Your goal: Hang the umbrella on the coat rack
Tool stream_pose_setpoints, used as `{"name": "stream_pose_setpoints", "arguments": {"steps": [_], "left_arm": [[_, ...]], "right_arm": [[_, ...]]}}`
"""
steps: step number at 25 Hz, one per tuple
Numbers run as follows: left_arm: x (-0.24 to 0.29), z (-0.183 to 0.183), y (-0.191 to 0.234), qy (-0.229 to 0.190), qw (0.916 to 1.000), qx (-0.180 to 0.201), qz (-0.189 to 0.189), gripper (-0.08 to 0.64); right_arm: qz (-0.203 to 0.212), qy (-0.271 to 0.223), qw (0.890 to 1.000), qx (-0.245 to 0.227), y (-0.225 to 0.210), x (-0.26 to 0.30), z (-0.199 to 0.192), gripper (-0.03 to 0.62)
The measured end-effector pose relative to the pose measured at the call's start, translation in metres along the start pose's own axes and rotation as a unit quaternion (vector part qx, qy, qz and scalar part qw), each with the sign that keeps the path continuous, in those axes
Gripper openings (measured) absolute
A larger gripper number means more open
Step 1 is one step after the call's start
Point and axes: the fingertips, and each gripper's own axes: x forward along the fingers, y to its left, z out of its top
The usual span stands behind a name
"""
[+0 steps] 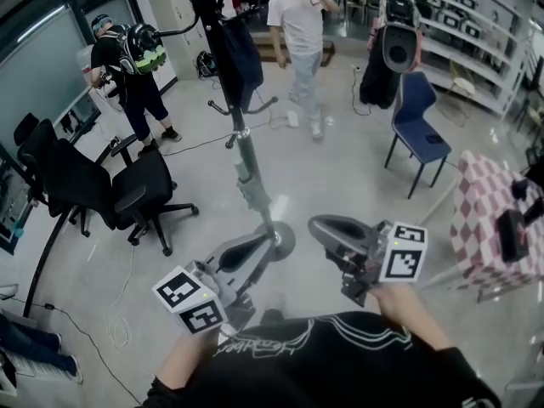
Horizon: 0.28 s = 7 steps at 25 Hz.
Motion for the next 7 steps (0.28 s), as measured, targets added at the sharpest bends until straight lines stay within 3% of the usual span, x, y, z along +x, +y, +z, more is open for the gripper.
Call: {"name": "stream_pose_setpoints", "arguments": {"steps": [7], "left_arm": [[0.0028,-0.0018,-0.0049,0.001,1.0,0.002,0.001,-0.002]], "right_arm": [[-0.002,0.001,1.0,-0.001,-0.0002,-0.0069,-0.0017,0.014]]}}
